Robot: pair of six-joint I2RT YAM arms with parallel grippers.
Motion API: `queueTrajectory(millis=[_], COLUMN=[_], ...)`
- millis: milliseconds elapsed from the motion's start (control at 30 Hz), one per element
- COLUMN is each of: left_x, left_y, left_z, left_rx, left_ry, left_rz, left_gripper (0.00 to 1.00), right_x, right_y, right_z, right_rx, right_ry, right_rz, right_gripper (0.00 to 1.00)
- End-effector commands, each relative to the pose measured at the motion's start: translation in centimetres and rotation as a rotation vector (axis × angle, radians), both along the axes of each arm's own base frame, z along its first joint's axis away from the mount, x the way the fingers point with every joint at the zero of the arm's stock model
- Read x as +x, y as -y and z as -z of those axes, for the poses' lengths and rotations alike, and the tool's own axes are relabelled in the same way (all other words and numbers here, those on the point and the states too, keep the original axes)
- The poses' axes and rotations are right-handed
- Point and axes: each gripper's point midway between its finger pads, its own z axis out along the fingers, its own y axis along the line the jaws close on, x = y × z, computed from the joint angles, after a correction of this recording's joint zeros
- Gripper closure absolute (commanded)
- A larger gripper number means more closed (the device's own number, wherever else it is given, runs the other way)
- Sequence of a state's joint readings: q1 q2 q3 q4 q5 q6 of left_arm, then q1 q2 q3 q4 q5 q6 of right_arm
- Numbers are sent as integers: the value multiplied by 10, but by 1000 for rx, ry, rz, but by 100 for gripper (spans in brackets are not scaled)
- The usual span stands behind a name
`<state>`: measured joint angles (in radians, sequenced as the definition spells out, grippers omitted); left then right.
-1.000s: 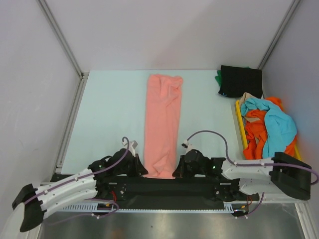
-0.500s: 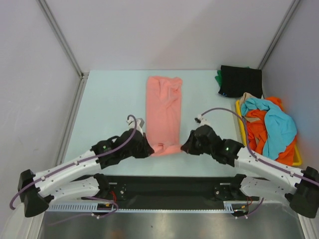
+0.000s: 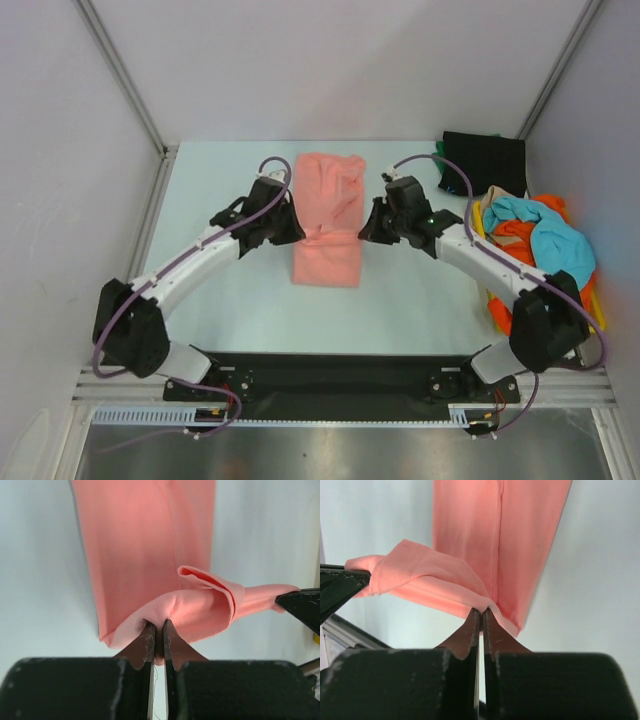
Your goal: Fold and stack the t-shirts
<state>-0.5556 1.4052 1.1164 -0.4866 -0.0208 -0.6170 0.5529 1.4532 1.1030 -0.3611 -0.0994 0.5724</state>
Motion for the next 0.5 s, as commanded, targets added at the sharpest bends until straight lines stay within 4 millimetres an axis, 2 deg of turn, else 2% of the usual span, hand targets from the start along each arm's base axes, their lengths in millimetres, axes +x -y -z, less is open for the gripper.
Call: queueTrajectory(millis=[0,33,67,100,133,167,200,300,333,367,433,467], left_x=[30,38,44,49,56,62,65,77,82,83,91,90], left_y=[-22,-22,-22,-21,-19,-22,-21,-25,-24,-24,-24,-27], left_z=[13,11,16,26,26,29,40,47,55,61,77,84], left_rx=[72,75,83,77,69,67,78,81,80,78,83,97], left_ry=[-18,-10,-18,-47,-44,-53,-81,-99,-116,-135,-175,-205], left_rz=[-10,-12,-14,1,8,3,10,-6,-7,-7,-5,-14], left_gripper=[100,100,99,100,100,100,100,99,100,100,97,94], right_x=[32,42,48,55,62,66,70,80,83,88,93,99], right_y=[16,14,13,15,14,13,13,8,7,5,5,3], right_z=[16,11,13,26,23,27,37,42,54,52,70,72], right_rx=[-86,-83,-86,-101,-97,-99,-105,-97,-107,-100,-114,-112], right_ry=[3,16,11,-15,-5,-14,-33,-38,-63,-59,-96,-96], right_rz=[3,6,1,9,11,11,11,0,-2,-3,1,2], right_gripper=[100,100,100,100,100,100,100,100,100,100,100,100])
